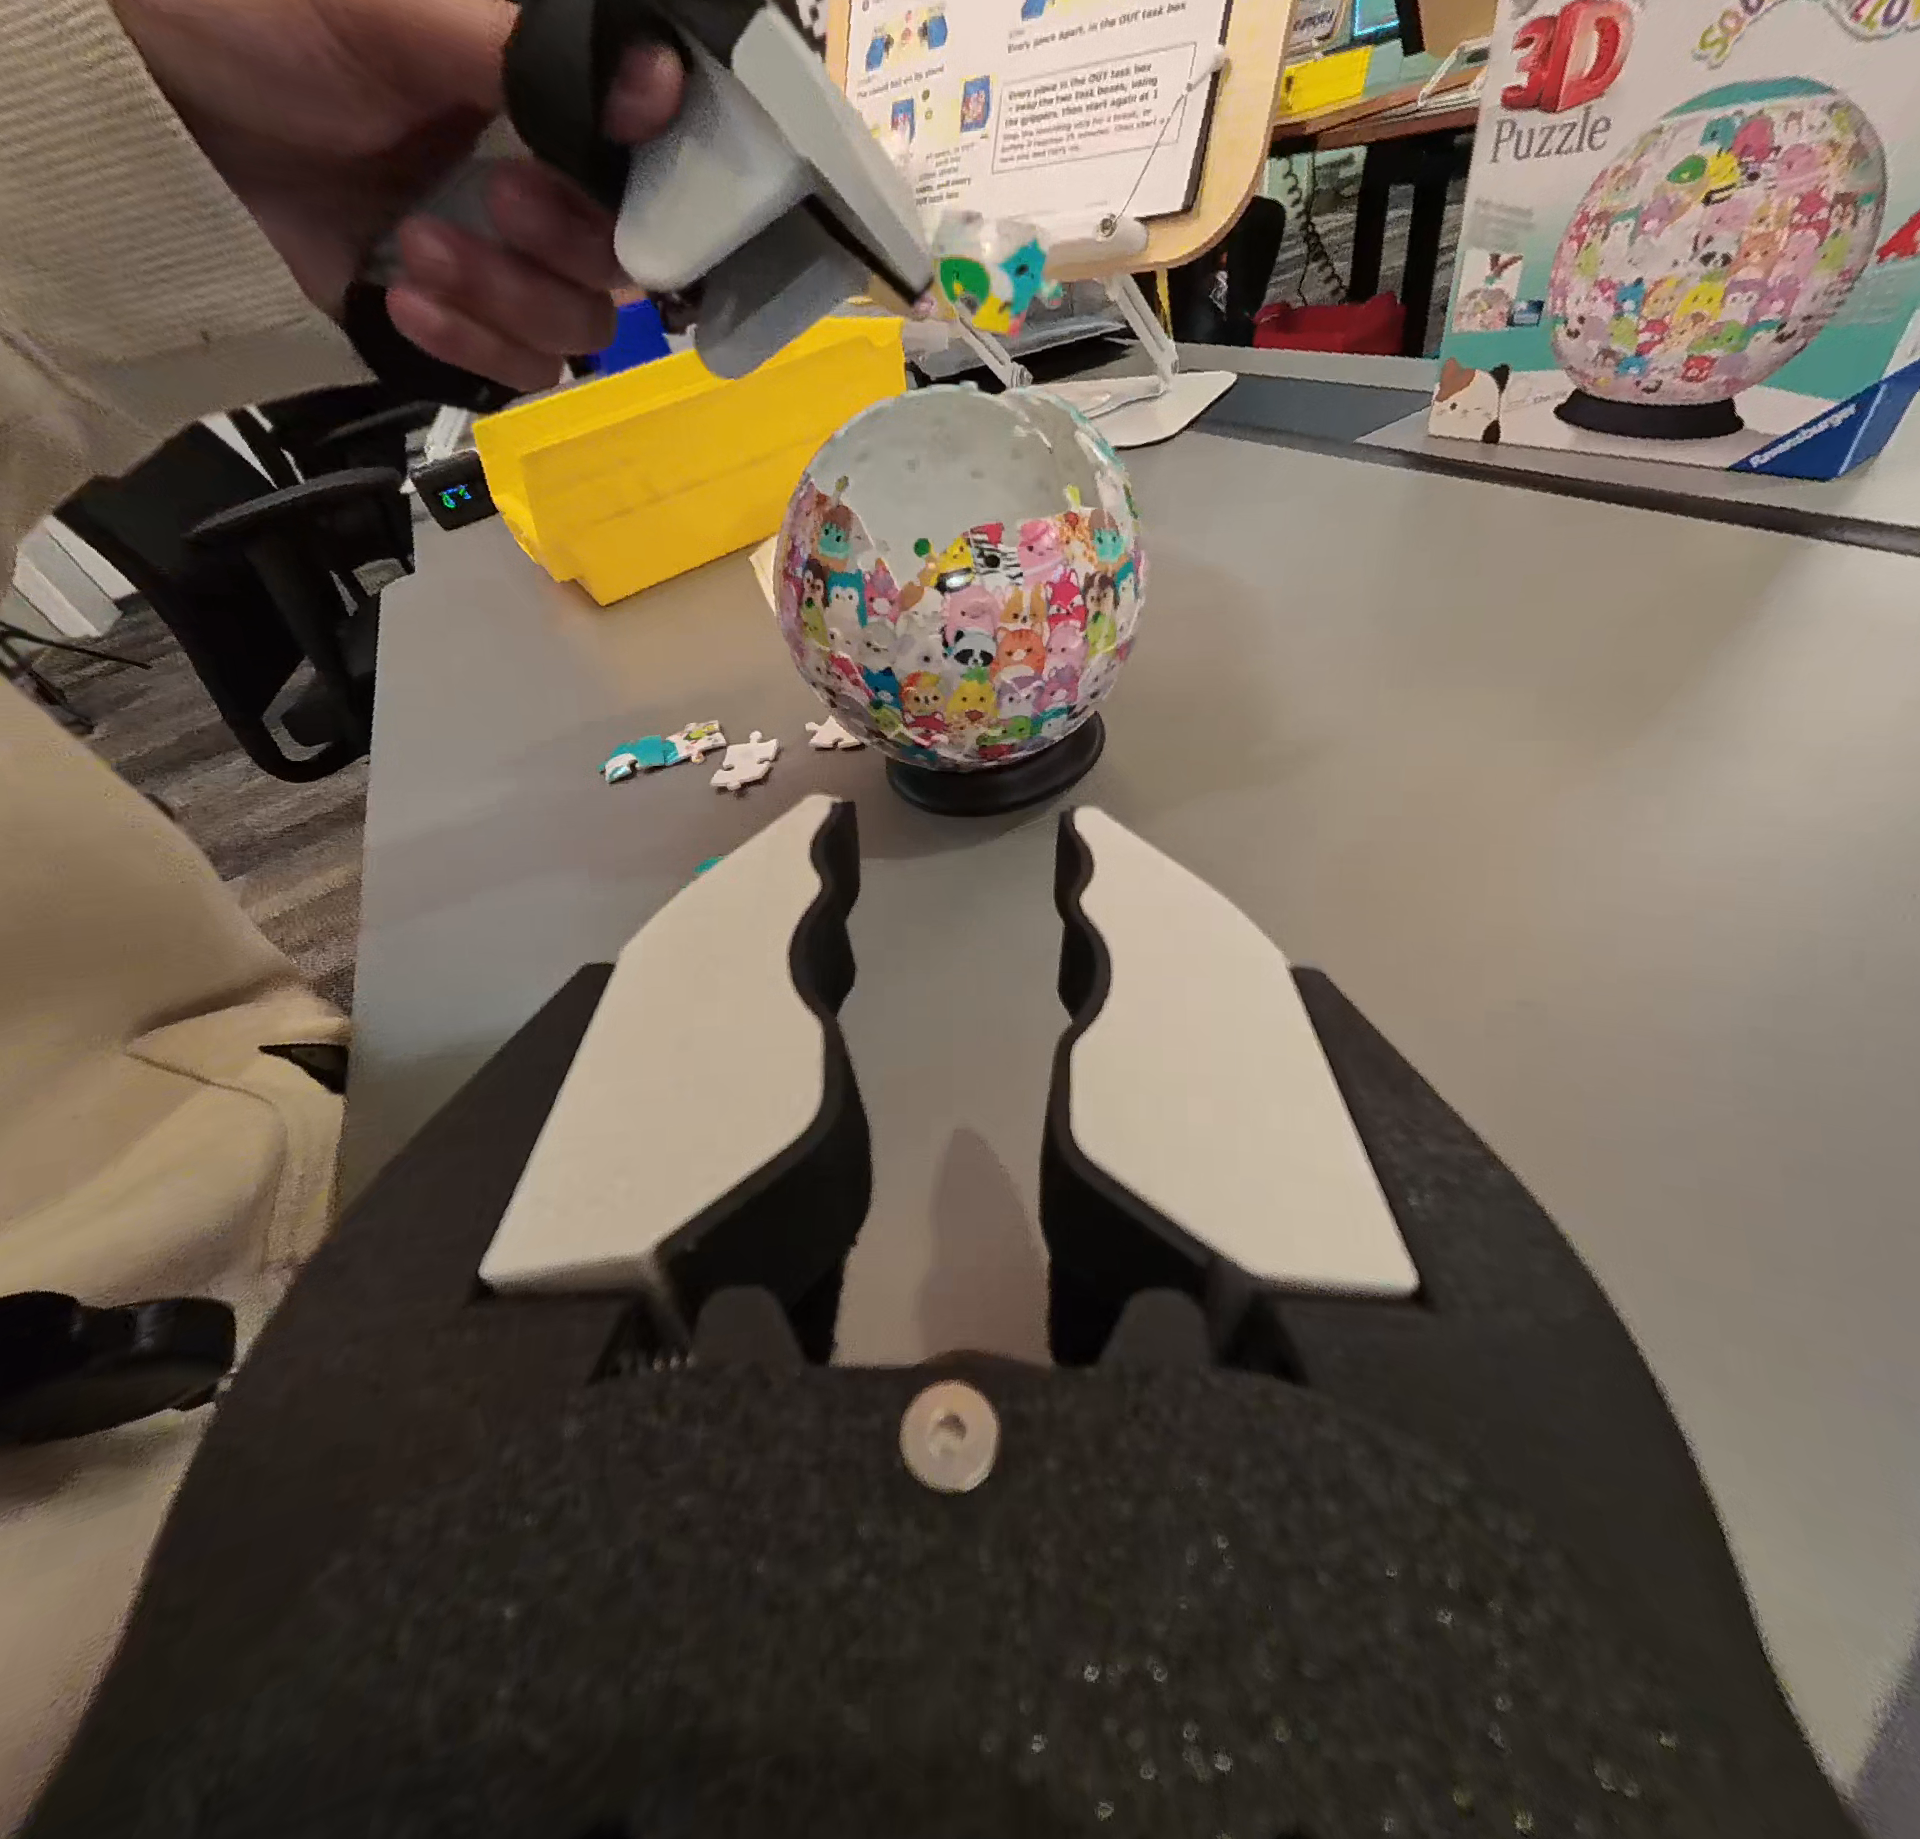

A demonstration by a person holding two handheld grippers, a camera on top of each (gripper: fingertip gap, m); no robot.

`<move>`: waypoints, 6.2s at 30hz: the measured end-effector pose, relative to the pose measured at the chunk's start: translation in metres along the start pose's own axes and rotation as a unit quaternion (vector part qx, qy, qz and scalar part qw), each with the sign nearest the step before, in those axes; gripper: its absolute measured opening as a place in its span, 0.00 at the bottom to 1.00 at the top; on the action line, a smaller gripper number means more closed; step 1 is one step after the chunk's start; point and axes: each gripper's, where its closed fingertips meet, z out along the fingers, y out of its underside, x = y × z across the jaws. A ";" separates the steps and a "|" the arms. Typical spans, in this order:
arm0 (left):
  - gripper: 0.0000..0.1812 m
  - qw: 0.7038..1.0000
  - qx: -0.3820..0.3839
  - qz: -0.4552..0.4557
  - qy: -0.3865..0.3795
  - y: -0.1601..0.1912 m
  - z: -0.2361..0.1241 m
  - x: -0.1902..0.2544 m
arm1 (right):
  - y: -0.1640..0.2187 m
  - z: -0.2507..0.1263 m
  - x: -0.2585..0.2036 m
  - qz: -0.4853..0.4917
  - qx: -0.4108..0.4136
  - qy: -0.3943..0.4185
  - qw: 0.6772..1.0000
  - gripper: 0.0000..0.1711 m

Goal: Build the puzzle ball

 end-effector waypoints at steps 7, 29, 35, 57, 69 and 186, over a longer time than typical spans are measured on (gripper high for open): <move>0.01 0.999 -0.024 -0.026 0.003 -0.006 0.009 -0.013 | 0.002 0.000 0.006 0.010 0.003 -0.002 1.000 0.21; 0.01 0.957 0.236 0.130 -0.112 0.024 -0.116 -0.152 | -0.068 0.127 0.048 -0.150 -0.133 0.108 0.974 0.21; 0.01 0.942 0.279 0.157 -0.101 0.020 -0.111 -0.189 | -0.057 0.143 0.040 -0.260 -0.261 0.149 0.918 0.15; 0.01 0.943 0.240 0.226 -0.055 0.033 -0.091 -0.163 | -0.040 0.163 0.052 -0.366 -0.353 0.201 0.837 0.02; 0.01 0.943 0.235 0.229 -0.049 0.034 -0.088 -0.159 | -0.039 0.161 0.052 -0.323 -0.373 0.179 0.851 0.09; 0.01 0.974 0.082 0.162 0.138 0.006 -0.032 -0.135 | -0.043 0.208 0.011 -0.610 -0.356 -0.248 0.663 0.10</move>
